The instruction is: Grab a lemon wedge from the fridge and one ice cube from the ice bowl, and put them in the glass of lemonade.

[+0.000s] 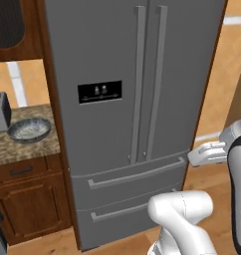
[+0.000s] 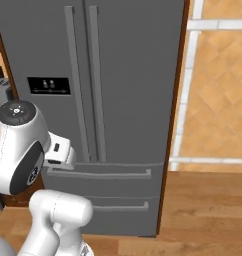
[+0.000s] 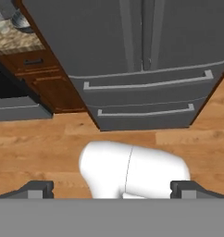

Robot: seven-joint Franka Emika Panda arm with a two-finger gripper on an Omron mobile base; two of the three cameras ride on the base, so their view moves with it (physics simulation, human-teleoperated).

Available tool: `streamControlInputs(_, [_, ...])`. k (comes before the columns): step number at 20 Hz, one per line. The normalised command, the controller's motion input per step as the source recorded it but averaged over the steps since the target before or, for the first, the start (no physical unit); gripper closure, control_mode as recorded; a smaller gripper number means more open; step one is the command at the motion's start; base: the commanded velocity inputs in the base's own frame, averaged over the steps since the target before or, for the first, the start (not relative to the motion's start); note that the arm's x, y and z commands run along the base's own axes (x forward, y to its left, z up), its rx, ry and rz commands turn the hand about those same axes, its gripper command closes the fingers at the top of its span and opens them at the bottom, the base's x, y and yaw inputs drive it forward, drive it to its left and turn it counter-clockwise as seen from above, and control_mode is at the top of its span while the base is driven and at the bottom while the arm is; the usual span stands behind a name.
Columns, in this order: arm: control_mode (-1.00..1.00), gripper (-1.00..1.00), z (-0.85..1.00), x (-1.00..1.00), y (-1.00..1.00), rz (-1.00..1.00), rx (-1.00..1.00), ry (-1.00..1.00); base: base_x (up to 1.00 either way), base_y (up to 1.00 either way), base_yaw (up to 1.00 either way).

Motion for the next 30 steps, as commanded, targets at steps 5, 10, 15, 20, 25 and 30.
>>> streamControlInputs(5, [1.00,-1.00,0.00,0.00,0.00,0.00,0.00,0.00,0.00,-0.02,0.25])
streamControlInputs(10, [1.00,-1.00,0.00,0.00,0.00,0.00,0.00,0.00,-0.01,-0.25,0.09])
streamControlInputs(15, [1.00,-1.00,0.00,0.00,0.00,0.00,0.00,0.00,-0.08,-0.33,0.04])
streamControlInputs(20, [1.00,-1.00,0.00,0.00,0.00,0.00,0.00,0.00,-0.19,-0.08,0.03])
streamControlInputs(25, [1.00,-1.00,0.00,0.00,0.00,0.00,0.00,0.00,-0.03,-0.01,0.00])
streamControlInputs(30, [-1.00,-1.00,0.12,0.00,0.00,-0.03,0.05,-0.16,0.00,0.00,0.00])
